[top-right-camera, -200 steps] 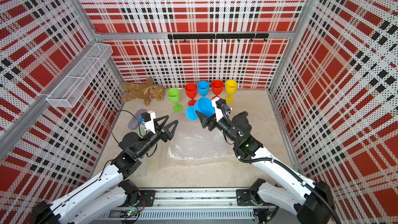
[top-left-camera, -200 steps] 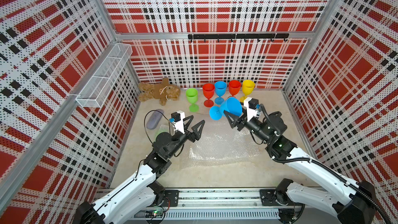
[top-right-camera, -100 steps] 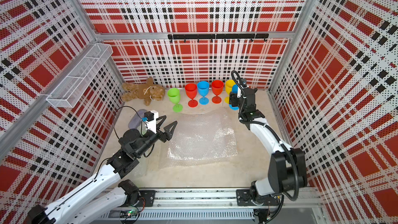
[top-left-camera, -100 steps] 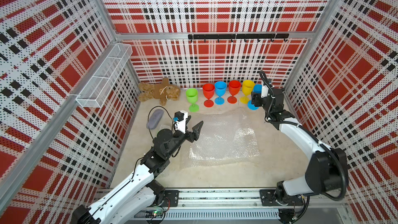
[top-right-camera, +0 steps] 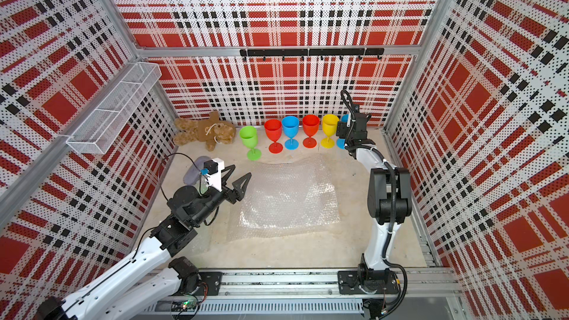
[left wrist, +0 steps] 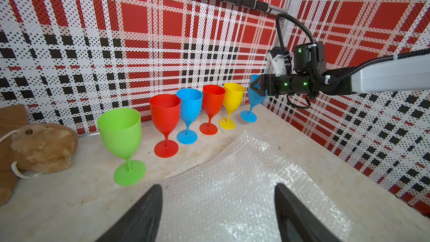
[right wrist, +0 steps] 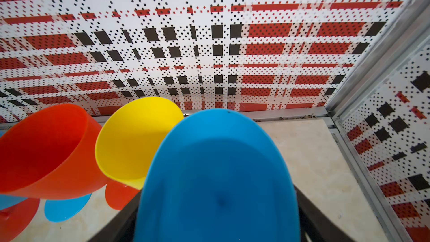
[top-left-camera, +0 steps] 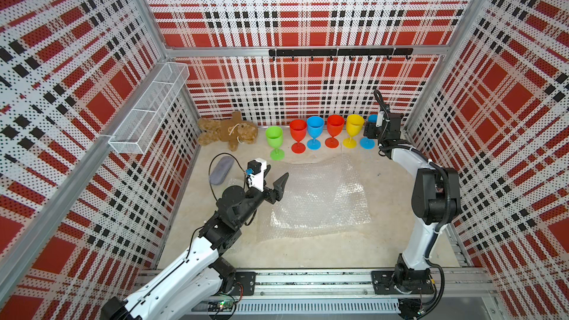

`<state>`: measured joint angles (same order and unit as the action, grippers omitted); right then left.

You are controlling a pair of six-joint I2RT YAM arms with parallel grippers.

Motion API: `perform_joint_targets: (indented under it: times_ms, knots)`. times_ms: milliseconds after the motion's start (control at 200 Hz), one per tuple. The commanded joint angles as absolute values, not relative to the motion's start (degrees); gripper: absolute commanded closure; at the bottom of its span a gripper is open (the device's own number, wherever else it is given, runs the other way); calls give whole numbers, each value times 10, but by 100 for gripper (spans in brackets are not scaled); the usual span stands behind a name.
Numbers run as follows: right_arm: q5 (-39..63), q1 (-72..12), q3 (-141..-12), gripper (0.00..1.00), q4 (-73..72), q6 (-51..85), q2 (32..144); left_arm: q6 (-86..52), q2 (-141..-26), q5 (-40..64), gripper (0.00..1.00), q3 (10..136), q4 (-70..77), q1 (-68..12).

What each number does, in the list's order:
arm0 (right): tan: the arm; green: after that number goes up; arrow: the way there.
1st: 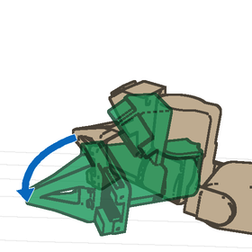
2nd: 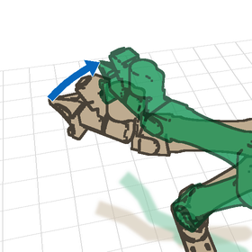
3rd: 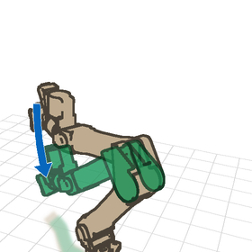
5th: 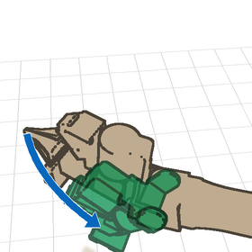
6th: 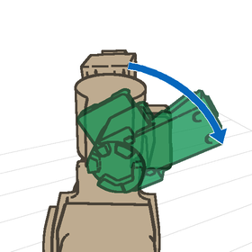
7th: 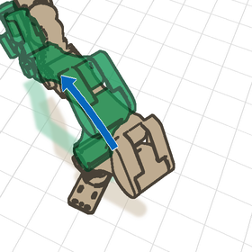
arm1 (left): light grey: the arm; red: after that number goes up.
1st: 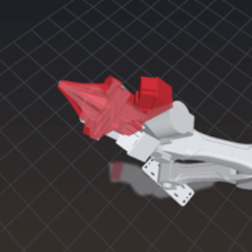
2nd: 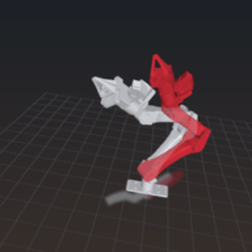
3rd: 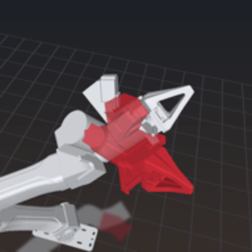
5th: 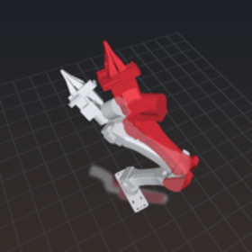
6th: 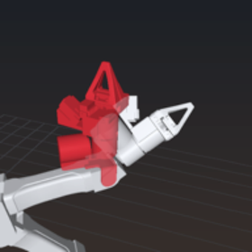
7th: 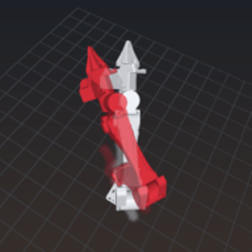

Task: Unpack wine glasses from bubble wrap
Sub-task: Place the wine glass at the center of the board.

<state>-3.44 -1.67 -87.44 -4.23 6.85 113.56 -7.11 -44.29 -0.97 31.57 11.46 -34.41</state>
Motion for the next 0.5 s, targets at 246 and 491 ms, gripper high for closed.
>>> perform_joint_targets:
  times_ms: [246,491]
  knots:
    - [-29,-6,-958,19,-24,74,1225,-57,-459,-16,23,312,115,-337]
    - [-17,-6,-961,13,-20,80,1239,-58,-461,-12,23,311,116,-334]
